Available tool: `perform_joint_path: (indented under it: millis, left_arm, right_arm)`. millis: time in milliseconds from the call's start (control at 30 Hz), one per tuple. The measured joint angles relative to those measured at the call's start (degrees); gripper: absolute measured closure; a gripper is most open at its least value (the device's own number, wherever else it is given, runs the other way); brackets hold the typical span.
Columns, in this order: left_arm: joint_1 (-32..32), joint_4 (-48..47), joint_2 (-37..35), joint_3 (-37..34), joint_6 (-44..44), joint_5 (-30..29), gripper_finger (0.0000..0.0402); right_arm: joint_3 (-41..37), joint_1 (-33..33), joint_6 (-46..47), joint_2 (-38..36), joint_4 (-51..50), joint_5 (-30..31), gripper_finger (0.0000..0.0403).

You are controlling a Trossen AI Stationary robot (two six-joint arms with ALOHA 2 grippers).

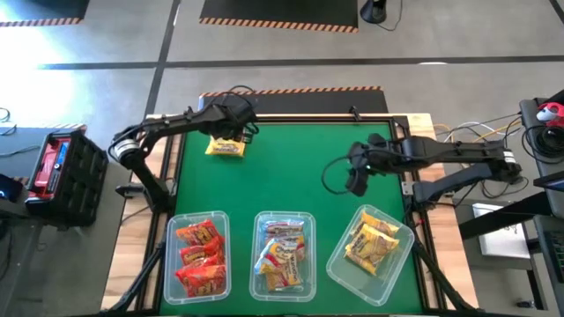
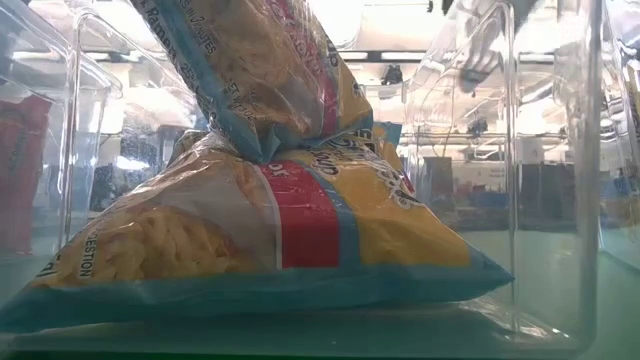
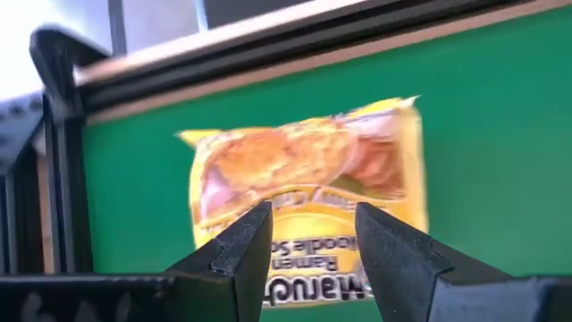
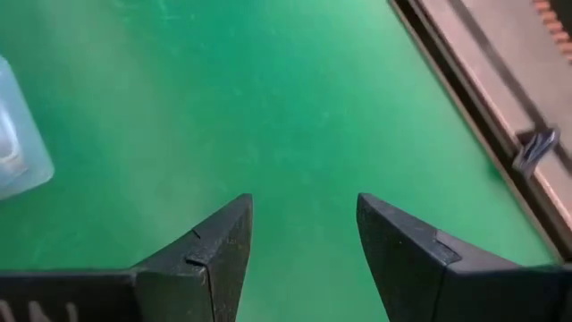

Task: Sort Maruchan noodles
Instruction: Put the yellow noodle pack into the right transparent bin

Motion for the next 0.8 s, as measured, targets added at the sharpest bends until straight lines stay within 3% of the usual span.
perform_joint_path:
  millis: [167, 533, 800]
  left_arm:
    - [0.9, 0.1, 0.0, -2.1, -1.8, 3.2, 0.0255]
    - [0.6, 6.1, 0.2, -8.9, -7.1, 3.0, 0.0255]
    - [0.6, 8.7, 0.2, -12.0, -13.3, 1.5, 0.0255]
  right_arm:
    - [0.1, -4.7, -5.4, 3.3, 4.7, 0.0, 0.0211]
    - [0.1, -17.5, -9.4, 10.8, 9.5, 0.0, 0.0211]
    - [0.1, -21.6, -10.6, 13.0, 9.5, 0.0, 0.0211]
